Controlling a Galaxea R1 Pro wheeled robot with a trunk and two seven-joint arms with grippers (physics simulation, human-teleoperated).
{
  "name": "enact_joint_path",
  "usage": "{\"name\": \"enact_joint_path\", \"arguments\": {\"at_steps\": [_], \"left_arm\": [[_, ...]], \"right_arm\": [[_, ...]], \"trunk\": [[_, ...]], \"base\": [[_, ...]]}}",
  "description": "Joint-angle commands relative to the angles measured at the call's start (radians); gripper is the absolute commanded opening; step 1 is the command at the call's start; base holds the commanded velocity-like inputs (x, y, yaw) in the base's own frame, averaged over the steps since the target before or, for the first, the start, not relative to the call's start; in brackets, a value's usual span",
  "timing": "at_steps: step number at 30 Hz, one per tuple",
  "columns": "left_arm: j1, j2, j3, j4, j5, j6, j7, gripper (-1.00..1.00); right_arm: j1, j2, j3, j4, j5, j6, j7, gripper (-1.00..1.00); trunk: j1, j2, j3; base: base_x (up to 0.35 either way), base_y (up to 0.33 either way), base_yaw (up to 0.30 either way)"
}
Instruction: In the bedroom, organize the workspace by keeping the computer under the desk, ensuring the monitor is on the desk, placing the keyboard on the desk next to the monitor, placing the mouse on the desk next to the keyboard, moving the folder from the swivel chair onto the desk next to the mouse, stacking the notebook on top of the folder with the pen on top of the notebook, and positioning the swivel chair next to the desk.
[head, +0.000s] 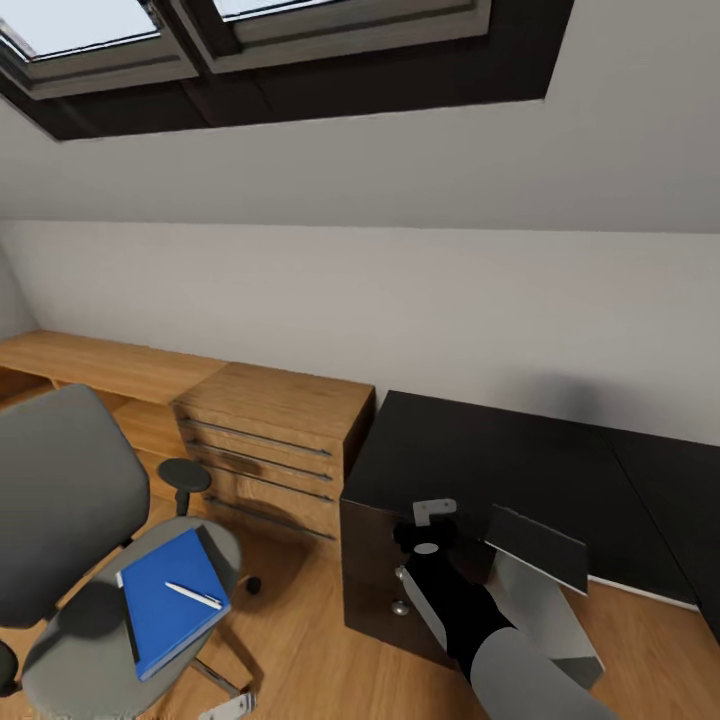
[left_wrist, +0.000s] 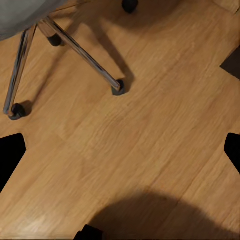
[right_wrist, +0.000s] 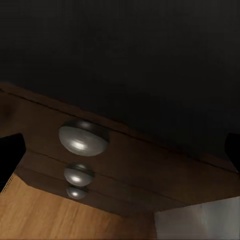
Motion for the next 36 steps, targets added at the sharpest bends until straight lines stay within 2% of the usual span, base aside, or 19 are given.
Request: {"name": "enact_joint_path", "arguments": {"at_steps": [1,36], "left_arm": [[-0.001,0.001,-0.008,-0.001,0.011,-0.007,0.006,1.00],[-0.001,0.003,-0.008,-0.001,0.011,-0.007,0.007,1.00]], "right_arm": [[-0.001,0.000,0.004,-0.001,-0.009,0.003,-0.008,1.00],[-0.001,0.000,0.005,0.004,-0.009,0.005,-0.008,1.00]], "trunk": [[0.000,-0.001,-0.002],[0.000,-0.001,-0.018]], "base": [[0.000,0.000,0.277],[0.000,0.000,0.277]]}}
